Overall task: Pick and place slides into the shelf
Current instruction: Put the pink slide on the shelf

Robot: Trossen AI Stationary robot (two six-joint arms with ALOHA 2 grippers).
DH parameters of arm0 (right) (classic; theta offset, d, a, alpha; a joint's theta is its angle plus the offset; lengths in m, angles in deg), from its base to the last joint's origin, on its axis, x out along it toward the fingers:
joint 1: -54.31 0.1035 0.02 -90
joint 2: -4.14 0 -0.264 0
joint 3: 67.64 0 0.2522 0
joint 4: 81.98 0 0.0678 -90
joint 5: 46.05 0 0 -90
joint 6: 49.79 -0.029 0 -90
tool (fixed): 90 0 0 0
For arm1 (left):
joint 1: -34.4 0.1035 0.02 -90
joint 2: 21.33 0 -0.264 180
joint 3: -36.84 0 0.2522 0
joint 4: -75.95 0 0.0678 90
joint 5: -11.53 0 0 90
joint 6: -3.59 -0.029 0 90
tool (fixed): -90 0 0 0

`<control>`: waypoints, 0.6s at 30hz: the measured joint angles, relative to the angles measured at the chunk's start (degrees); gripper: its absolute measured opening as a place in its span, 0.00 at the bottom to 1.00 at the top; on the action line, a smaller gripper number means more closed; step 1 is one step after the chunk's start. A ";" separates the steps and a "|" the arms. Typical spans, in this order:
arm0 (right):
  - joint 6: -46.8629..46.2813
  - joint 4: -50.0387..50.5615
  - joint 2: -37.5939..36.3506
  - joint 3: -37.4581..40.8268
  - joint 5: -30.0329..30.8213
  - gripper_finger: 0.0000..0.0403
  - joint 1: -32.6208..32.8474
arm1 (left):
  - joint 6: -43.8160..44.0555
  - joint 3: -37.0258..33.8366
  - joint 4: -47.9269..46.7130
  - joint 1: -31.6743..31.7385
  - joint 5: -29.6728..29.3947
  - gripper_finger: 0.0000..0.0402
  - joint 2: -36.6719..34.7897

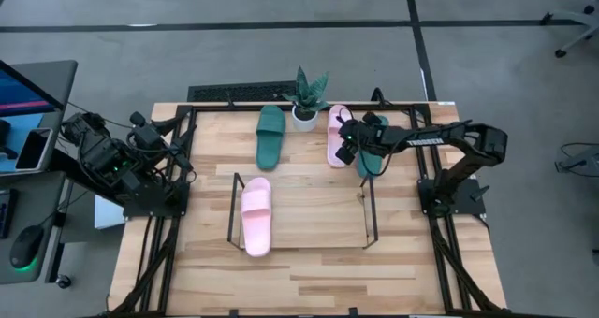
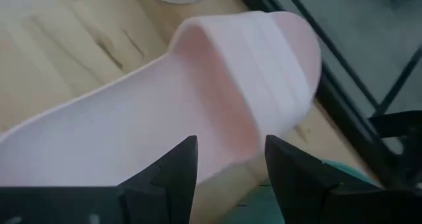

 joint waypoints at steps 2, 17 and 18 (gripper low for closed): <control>0.47 -0.71 0.00 -0.02 0.22 0.42 0.02 | 0.00 0.00 0.00 -0.01 -0.01 0.44 0.00; 2.23 -4.08 0.11 -0.07 -1.06 0.43 -3.04 | 0.00 0.00 0.00 -0.01 -0.02 0.44 0.00; 2.80 -5.14 0.72 -0.12 -1.08 0.43 -3.02 | 0.00 0.00 0.00 -0.01 -0.02 0.44 0.00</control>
